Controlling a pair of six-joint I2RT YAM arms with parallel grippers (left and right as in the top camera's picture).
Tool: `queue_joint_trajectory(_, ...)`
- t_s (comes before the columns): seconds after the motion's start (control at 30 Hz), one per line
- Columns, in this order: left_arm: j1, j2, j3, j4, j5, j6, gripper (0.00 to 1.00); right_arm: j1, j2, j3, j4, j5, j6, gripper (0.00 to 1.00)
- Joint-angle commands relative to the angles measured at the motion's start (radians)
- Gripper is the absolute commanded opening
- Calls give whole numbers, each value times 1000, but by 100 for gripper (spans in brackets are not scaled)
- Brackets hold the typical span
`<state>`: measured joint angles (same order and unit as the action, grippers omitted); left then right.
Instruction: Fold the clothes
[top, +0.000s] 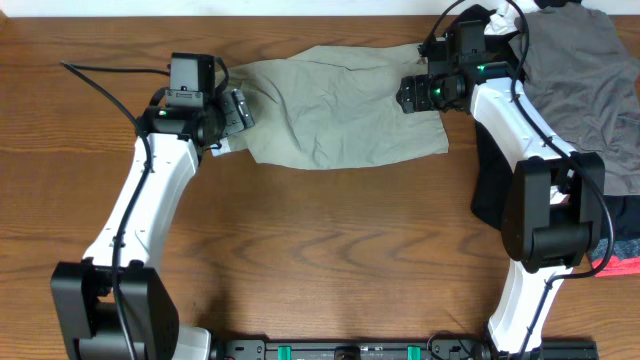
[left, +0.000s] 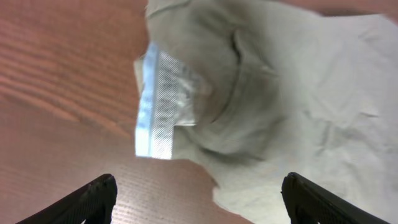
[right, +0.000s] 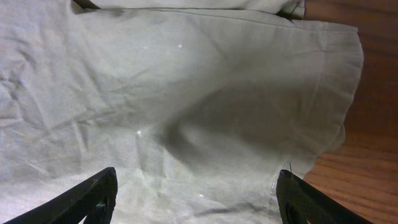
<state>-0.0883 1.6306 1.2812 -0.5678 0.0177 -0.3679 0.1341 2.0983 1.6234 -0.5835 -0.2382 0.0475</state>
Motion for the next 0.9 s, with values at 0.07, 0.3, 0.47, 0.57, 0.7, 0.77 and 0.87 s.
queue_joint_trajectory(0.07,3,66,-51,-6,20,-84,82,11,-35,18,-1,-2,-12,80)
queue_joint_trajectory(0.3,7,179,-53,11,19,-179,58,11,-35,18,-1,-2,-12,80)
queue_joint_trajectory(0.47,44,227,-53,4,-31,-218,52,11,-35,18,-6,-1,-12,80)
queue_joint_trajectory(0.57,77,228,-53,5,-33,-218,52,11,-35,18,-4,-1,-12,81)
queue_joint_trajectory(0.7,97,232,-53,32,-33,-218,52,11,-35,18,-3,-1,-12,81)
queue_joint_trajectory(0.77,94,238,-53,64,-29,-218,52,11,-35,18,-2,-1,-12,81)
queue_joint_trajectory(0.87,76,252,-53,121,-25,-227,52,11,-35,18,0,-1,-12,81)
